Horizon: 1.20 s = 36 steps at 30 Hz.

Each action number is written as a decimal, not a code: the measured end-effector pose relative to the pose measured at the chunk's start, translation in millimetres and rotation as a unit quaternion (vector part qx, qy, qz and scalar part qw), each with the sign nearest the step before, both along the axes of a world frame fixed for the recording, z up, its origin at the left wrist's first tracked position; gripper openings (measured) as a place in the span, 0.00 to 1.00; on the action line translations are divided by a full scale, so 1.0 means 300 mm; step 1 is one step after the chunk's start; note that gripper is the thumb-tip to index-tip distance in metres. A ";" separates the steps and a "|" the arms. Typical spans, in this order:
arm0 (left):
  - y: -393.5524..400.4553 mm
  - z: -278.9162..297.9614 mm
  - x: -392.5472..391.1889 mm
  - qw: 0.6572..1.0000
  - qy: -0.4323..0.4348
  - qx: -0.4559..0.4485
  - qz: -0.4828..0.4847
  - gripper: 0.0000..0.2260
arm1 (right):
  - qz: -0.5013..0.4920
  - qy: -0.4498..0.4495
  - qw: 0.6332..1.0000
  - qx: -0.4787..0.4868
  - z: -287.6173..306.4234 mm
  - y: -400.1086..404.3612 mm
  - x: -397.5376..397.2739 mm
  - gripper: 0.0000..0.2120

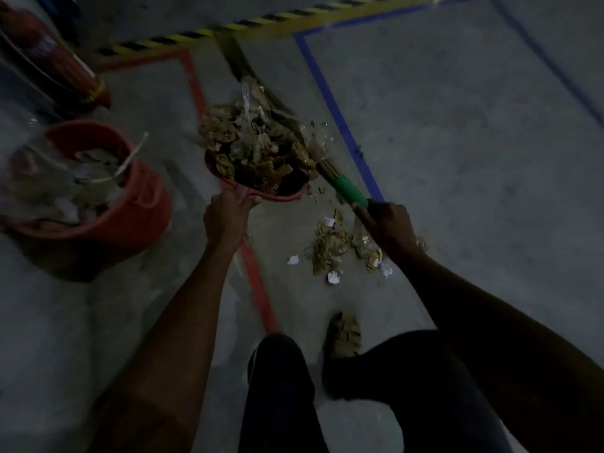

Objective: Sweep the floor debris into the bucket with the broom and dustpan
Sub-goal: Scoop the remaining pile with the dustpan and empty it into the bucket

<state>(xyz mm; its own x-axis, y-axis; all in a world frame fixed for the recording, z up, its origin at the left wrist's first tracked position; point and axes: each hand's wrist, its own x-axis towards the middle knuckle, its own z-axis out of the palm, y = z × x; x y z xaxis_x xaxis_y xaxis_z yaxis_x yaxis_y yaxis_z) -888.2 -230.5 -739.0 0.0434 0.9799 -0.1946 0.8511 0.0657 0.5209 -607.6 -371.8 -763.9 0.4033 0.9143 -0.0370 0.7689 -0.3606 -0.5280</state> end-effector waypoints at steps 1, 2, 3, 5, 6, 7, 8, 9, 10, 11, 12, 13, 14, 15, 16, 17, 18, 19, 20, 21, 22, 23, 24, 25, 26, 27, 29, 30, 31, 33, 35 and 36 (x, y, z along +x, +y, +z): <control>-0.026 0.096 -0.013 1.000 0.004 0.000 0.000 0.28 | 0.006 -0.004 1.000 -0.006 0.098 -0.017 -0.019 0.21; -0.060 0.207 -0.030 1.000 0.006 0.000 0.000 0.28 | 0.015 -0.003 1.000 -0.005 0.201 -0.044 -0.042 0.20; -0.089 0.304 -0.044 1.000 0.008 0.004 0.000 0.28 | 0.018 0.002 1.000 -0.010 0.309 -0.067 -0.064 0.19; -0.144 0.495 -0.067 1.000 0.011 0.009 -0.003 0.27 | 0.019 0.011 1.000 -0.006 0.502 -0.113 -0.097 0.21; -0.176 0.585 -0.075 1.000 0.013 0.010 -0.001 0.27 | 0.027 0.011 1.000 0.002 0.586 -0.139 -0.107 0.24; -0.209 0.683 -0.094 1.000 0.012 0.012 0.003 0.27 | 0.033 0.009 0.999 0.010 0.687 -0.169 -0.128 0.26; -0.238 0.766 -0.111 1.000 0.009 0.015 0.007 0.26 | 0.035 0.008 0.999 0.017 0.767 -0.198 -0.143 0.26; -0.266 0.835 -0.130 1.000 0.003 0.016 0.006 0.26 | 0.029 0.010 0.999 0.013 0.842 -0.231 -0.157 0.23; -0.293 0.915 -0.157 1.000 -0.004 0.020 0.003 0.26 | 0.026 0.013 0.999 0.018 0.927 -0.265 -0.179 0.20; -0.316 0.975 -0.182 1.000 -0.011 0.024 -0.003 0.26 | 0.020 0.018 0.999 0.020 1.000 -0.300 -0.203 0.18; -0.345 1.047 -0.210 0.999 -0.016 0.028 -0.008 0.26 | 0.015 0.026 0.999 0.029 1.071 -0.338 -0.229 0.17; -0.369 1.102 -0.234 0.999 -0.019 0.033 -0.012 0.26 | 0.012 0.034 0.999 0.030 1.132 -0.372 -0.256 0.17; -0.387 1.147 -0.254 0.999 -0.020 0.036 -0.010 0.26 | 0.011 0.042 0.998 0.035 1.177 -0.398 -0.278 0.17; -0.412 1.199 -0.276 0.999 -0.019 0.040 -0.003 0.26 | 0.011 0.050 0.998 0.034 1.232 -0.424 -0.304 0.18; -0.437 1.248 -0.291 0.999 -0.015 0.040 0.002 0.26 | 0.011 0.061 0.998 0.032 1.262 -0.443 -0.323 0.18; -0.464 1.293 -0.307 0.999 -0.013 0.045 0.007 0.27 | 0.008 0.075 0.997 0.030 1.292 -0.455 -0.342 0.19; -0.488 1.330 -0.318 0.999 -0.012 0.050 0.012 0.27 | 0.004 0.085 0.996 0.032 1.316 -0.461 -0.358 0.20; -0.504 1.359 -0.326 0.998 -0.011 0.058 0.018 0.27 | 0.004 0.091 0.995 0.034 1.335 -0.463 -0.367 0.23; -0.524 1.383 -0.341 0.998 -0.013 0.061 0.030 0.28 | 0.014 0.098 0.994 0.037 1.347 -0.461 -0.376 0.27; -0.539 1.396 -0.354 0.997 -0.020 0.061 0.043 0.28 | 0.024 0.104 0.994 0.040 1.359 -0.457 -0.379 0.31; -0.551 1.404 -0.363 0.995 -0.034 0.062 0.067 0.28 | 0.040 0.108 0.992 0.046 1.374 -0.445 -0.373 0.34; -0.563 1.408 -0.374 0.993 -0.048 0.064 0.088 0.27 | 0.059 0.105 0.992 0.049 1.388 -0.432 -0.367 0.37; -0.575 1.415 -0.384 0.991 -0.057 0.062 0.106 0.27 | 0.079 0.101 0.990 0.053 1.400 -0.415 -0.363 0.39; -0.587 1.423 -0.391 0.988 -0.065 0.069 0.121 0.27 | 0.101 0.094 0.989 0.056 1.415 -0.394 -0.356 0.40; -0.600 1.436 -0.396 0.986 -0.064 0.074 0.137 0.27 | 0.119 0.087 0.987 0.062 1.428 -0.378 -0.355 0.39; -0.616 1.450 -0.400 0.984 -0.054 0.078 0.153 0.27 | 0.131 0.081 0.986 0.062 1.446 -0.360 -0.359 0.38; -0.647 1.481 -0.405 0.981 -0.038 0.076 0.174 0.26 | 0.143 0.086 0.984 0.065 1.462 -0.332 -0.375 0.40; -0.660 1.487 -0.413 0.980 -0.042 0.077 0.181 0.26 | 0.153 0.087 0.982 0.068 1.465 -0.318 -0.382 0.41; -0.672 1.486 -0.419 0.979 -0.047 0.078 0.182 0.25 | 0.163 0.084 0.981 0.070 1.460 -0.308 -0.390 0.39; -0.681 1.481 -0.438 0.975 -0.060 0.085 0.195 0.24 | 0.177 0.069 0.980 0.063 1.441 -0.280 -0.410 0.28; -0.682 1.467 -0.460 0.970 -0.073 0.081 0.219 0.26 | 0.185 0.066 0.979 0.052 1.421 -0.251 -0.430 0.22; -0.681 1.456 -0.472 0.968 -0.071 0.078 0.228 0.27 | 0.191 0.068 0.978 0.045 1.406 -0.236 -0.440 0.21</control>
